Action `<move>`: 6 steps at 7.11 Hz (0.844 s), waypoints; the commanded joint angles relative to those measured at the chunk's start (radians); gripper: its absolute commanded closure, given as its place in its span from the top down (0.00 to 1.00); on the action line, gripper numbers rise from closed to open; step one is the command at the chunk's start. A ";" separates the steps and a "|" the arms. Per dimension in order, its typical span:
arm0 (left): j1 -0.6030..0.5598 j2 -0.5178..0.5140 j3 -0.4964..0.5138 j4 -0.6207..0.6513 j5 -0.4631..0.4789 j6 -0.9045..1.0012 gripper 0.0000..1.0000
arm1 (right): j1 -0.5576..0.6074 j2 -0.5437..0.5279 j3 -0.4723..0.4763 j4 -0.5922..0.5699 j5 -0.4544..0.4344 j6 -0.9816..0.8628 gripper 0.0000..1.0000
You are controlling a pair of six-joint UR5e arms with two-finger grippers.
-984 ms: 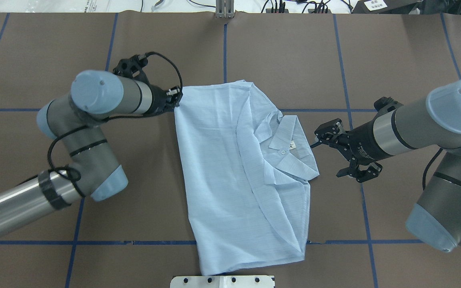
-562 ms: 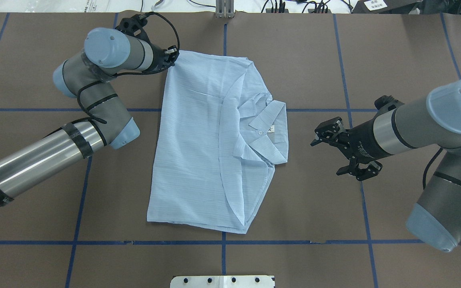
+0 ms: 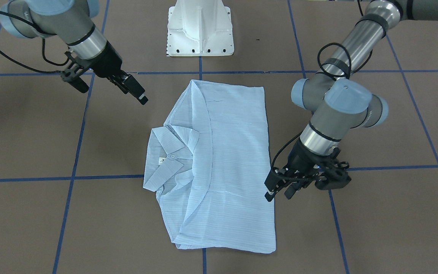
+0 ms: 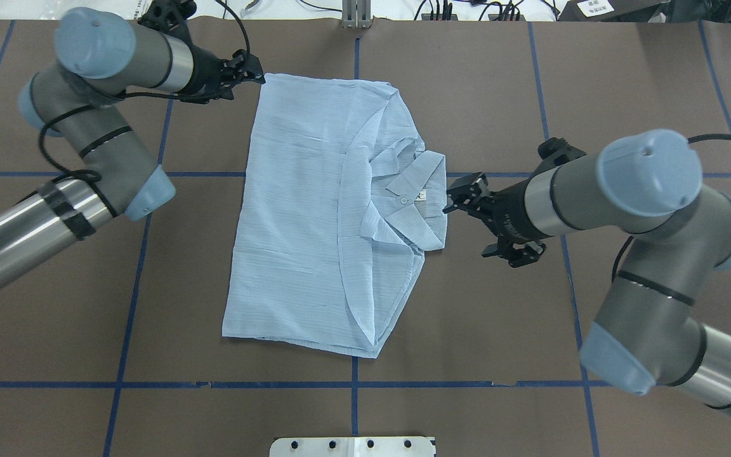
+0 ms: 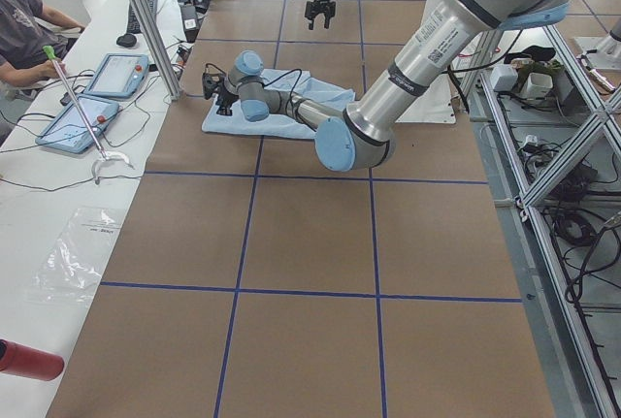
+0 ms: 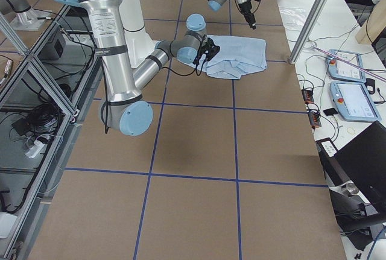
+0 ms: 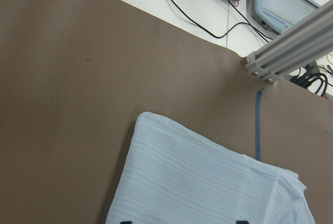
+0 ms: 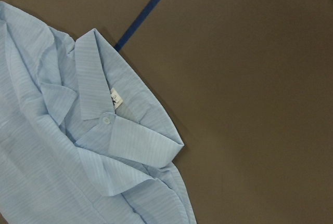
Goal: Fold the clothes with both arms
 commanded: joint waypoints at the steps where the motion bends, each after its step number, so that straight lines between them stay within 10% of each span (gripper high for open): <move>1: -0.022 0.208 -0.259 0.005 -0.069 0.032 1.00 | -0.136 0.147 -0.034 -0.230 -0.180 -0.177 1.00; 6: -0.030 0.305 -0.331 0.003 -0.092 0.109 1.00 | -0.253 0.251 -0.080 -0.474 -0.287 -0.862 1.00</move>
